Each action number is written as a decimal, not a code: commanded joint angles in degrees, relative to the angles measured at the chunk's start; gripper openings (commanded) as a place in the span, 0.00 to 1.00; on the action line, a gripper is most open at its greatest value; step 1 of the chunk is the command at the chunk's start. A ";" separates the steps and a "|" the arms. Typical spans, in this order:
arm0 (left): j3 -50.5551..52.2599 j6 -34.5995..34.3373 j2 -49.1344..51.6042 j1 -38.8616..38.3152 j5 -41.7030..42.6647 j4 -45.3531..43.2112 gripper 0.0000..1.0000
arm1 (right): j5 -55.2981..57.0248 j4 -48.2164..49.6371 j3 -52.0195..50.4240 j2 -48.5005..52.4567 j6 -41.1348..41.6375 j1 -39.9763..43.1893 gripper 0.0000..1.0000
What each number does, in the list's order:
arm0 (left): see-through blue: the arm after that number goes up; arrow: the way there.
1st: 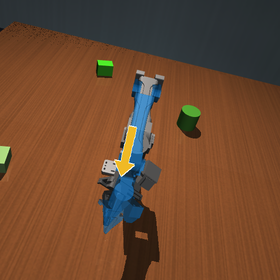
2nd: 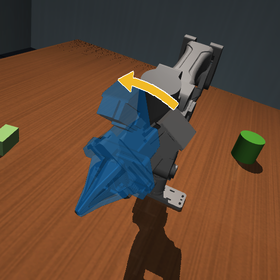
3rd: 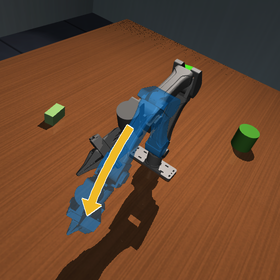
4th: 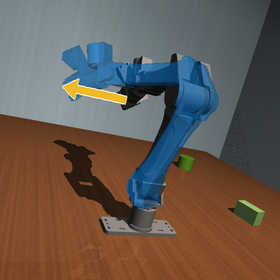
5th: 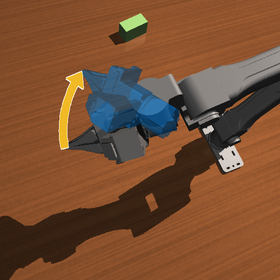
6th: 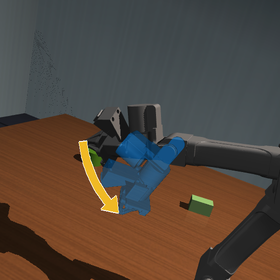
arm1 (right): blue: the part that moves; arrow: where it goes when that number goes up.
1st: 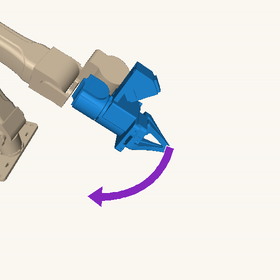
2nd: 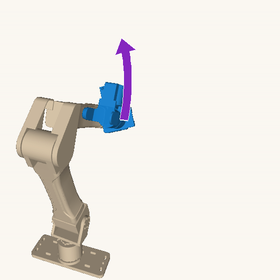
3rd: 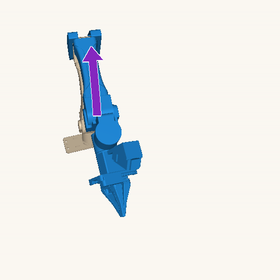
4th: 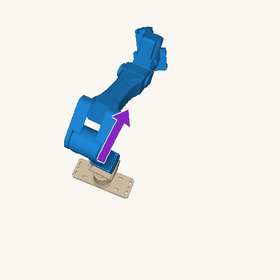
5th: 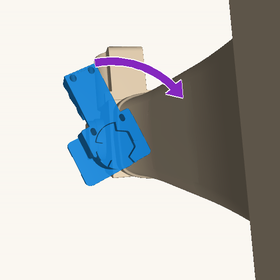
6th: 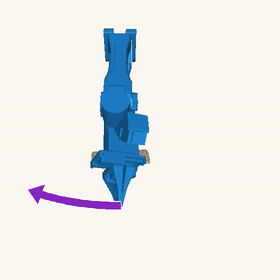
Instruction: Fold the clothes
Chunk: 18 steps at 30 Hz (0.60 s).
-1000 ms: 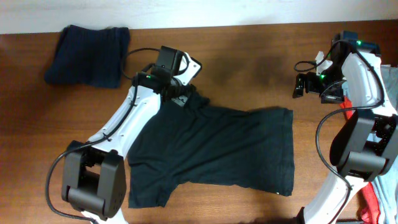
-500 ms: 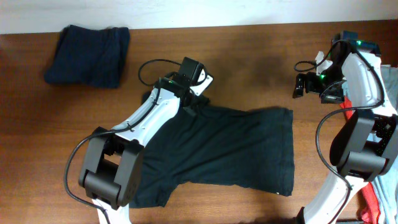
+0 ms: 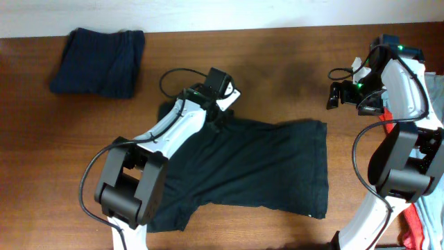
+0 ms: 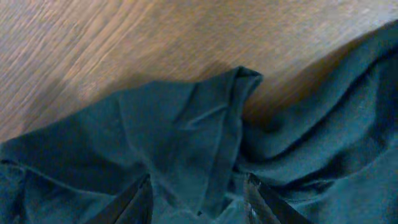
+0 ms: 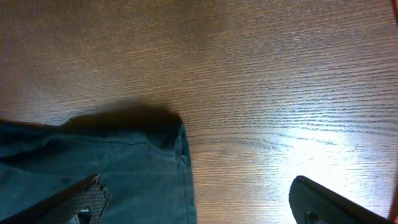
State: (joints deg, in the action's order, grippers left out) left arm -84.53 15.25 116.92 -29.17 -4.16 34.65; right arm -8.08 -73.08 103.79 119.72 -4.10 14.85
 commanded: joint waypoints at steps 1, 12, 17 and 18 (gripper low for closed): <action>0.04 2.45 0.39 -1.77 -2.43 -0.17 0.47 | -0.31 -0.02 0.90 -1.38 0.04 -0.11 0.99; 0.04 2.43 0.42 -2.45 -6.84 -1.36 0.48 | -0.31 0.00 0.90 -1.38 0.04 -0.11 0.98; 0.07 2.43 0.52 -2.45 -6.82 -2.32 0.47 | -0.31 0.00 0.90 -1.38 0.04 -0.11 0.98; 0.04 2.43 0.52 -2.45 -6.84 -2.32 0.47 | -0.31 -0.02 0.90 -1.38 0.04 -0.11 0.98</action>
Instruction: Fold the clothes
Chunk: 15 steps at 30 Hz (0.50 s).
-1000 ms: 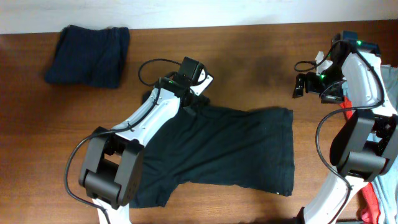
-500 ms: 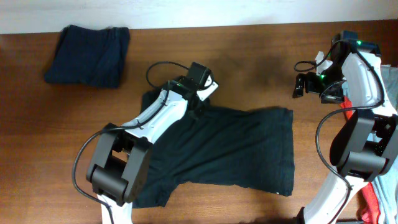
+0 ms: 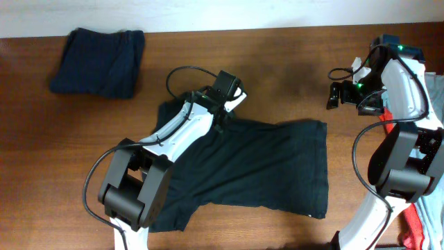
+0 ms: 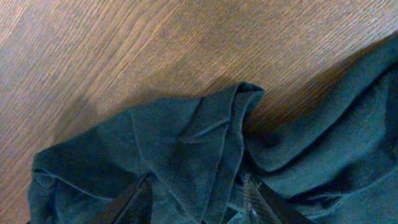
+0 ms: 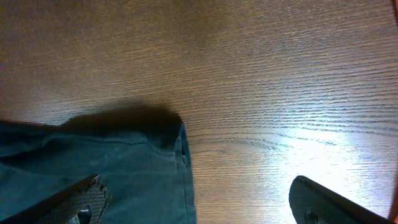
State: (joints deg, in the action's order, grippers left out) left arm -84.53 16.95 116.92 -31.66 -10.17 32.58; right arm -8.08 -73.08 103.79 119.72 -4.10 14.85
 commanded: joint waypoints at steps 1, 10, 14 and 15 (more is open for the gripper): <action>0.04 0.72 0.52 0.04 -0.83 -0.24 0.47 | -0.31 0.00 0.90 -1.38 0.04 -0.11 0.98; 0.07 0.72 3.10 0.04 -1.44 -0.07 0.47 | -0.31 -0.02 0.90 -1.38 0.04 -0.11 0.99; 0.07 0.72 3.19 0.04 -1.92 -0.04 0.47 | -0.31 0.00 0.90 -1.38 0.04 -0.11 0.99; 0.07 0.72 3.19 0.04 -1.95 -0.04 0.47 | -0.31 -0.02 0.90 -1.38 0.04 -0.11 0.99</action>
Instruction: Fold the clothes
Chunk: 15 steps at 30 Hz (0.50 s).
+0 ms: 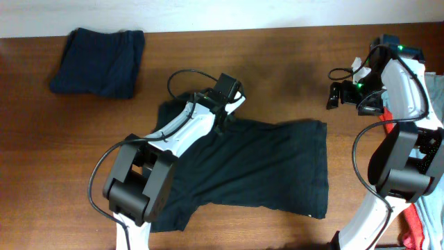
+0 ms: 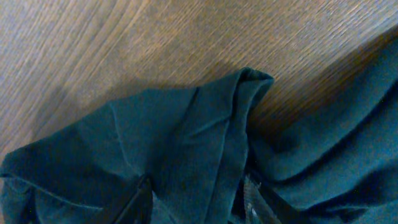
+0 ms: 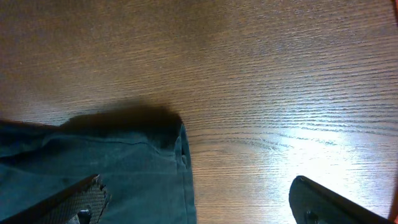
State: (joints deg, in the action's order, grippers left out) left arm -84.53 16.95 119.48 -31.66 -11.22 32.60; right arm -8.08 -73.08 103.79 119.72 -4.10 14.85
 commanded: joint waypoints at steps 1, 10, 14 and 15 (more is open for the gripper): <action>0.07 0.72 0.63 0.04 -0.87 -0.09 0.47 | -0.31 0.00 0.90 -1.38 0.04 -0.11 0.99; 0.04 0.72 0.63 0.04 -1.29 -1.95 0.33 | -0.31 -0.02 0.90 -1.38 0.04 -0.11 0.99; 0.04 0.72 0.63 0.04 -3.52 -2.21 0.30 | -0.31 -0.02 0.90 -1.38 0.04 -0.11 0.99; 0.04 0.72 0.63 0.04 -3.63 -2.23 0.29 | -0.31 0.00 0.90 -1.38 0.04 -0.11 0.99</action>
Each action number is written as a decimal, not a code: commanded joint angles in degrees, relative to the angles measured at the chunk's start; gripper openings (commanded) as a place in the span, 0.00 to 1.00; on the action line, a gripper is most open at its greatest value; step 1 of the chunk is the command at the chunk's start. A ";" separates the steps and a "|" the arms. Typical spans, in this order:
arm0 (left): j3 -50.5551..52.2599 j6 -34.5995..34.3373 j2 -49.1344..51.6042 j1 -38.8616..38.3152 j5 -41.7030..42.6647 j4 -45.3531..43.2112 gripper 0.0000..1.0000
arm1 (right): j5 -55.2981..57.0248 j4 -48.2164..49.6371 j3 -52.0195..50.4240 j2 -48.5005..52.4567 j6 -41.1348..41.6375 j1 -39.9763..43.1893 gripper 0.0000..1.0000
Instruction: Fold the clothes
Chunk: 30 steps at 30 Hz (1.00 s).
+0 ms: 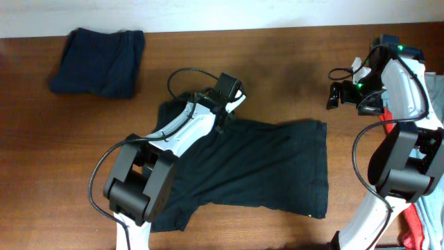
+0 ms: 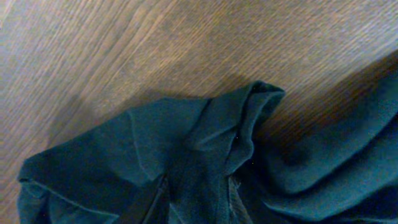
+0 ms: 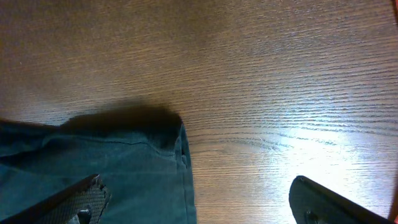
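A dark teal T-shirt [image 1: 263, 167] lies spread on the wooden table [image 1: 291, 55]. My left gripper [image 1: 222, 117] is at the shirt's upper left, by the bunched sleeve. In the left wrist view the left gripper [image 2: 196, 196] is shut on a raised fold of the shirt [image 2: 155, 143], with cloth pinched between its fingers. My right gripper [image 1: 336, 97] hovers open above the bare wood just beyond the shirt's upper right corner [image 3: 177, 140]. In the right wrist view the right gripper [image 3: 196, 202] has its fingers wide apart with nothing between them.
A folded dark navy garment [image 1: 99, 61] lies at the table's far left. Red cloth [image 1: 416, 232] shows at the lower right edge by the right arm's base. The left arm's black cable [image 1: 182, 75] loops over the wood above the shirt.
The left gripper's fingers, wider apart around the bunched fold before, now stand close together and pinch it. The right arm has not moved.
At first my left gripper was open over the bunched sleeve at the shirt's upper left. It then sat slightly farther right, still open around the fold, and is now shut on it. The right gripper stayed open by the upper right corner throughout.
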State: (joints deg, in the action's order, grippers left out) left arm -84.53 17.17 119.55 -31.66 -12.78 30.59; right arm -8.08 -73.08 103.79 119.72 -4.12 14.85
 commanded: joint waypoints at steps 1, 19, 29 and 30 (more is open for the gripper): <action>0.04 0.50 0.57 0.04 -2.08 -0.33 0.27 | -0.31 0.00 0.90 -1.38 0.07 -0.11 0.98; -0.52 0.50 0.57 0.31 -6.60 -7.17 0.17 | -0.31 -0.02 0.90 -1.38 0.07 -0.11 0.99; -1.57 3.32 0.57 0.35 -8.02 -7.93 0.18 | -0.31 0.00 0.90 -1.38 0.07 -0.11 0.98; -1.57 3.32 0.57 0.26 -8.00 -7.54 0.25 | -0.31 0.00 0.90 -1.38 0.07 -0.11 0.99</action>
State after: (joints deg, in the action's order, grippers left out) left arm -84.66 19.53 119.55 -31.53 -20.01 22.83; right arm -8.10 -73.06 103.79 119.72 -4.10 14.85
